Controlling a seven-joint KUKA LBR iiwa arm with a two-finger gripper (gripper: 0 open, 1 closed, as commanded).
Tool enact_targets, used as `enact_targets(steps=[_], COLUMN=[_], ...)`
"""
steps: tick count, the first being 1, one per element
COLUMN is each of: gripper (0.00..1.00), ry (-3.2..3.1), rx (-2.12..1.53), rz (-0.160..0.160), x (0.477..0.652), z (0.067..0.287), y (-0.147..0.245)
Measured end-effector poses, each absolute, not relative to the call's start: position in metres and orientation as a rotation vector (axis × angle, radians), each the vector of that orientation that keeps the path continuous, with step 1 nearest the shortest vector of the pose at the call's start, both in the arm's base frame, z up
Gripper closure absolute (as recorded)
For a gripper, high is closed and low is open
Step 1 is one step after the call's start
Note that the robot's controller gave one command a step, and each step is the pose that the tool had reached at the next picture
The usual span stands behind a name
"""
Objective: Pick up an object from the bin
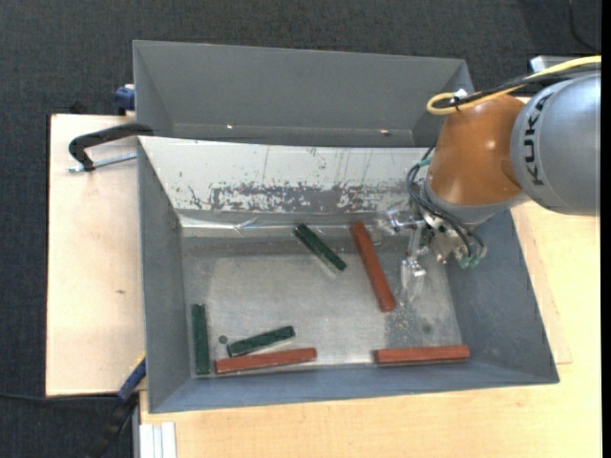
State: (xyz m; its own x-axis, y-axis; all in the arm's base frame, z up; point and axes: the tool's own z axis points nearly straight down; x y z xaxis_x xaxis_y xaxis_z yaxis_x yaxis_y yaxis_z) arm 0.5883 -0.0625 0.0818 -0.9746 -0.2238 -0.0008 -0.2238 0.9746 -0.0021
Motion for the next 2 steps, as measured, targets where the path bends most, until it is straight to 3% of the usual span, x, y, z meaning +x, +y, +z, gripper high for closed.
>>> enact_targets(steps=[1, 2], gripper=[0.0, 0.0], ry=[3.047, 3.041], rx=[-0.715, -0.774], rz=[0.002, 0.001], x=[0.597, 0.595], z=[0.113, 0.105], y=[-0.007, -0.027])
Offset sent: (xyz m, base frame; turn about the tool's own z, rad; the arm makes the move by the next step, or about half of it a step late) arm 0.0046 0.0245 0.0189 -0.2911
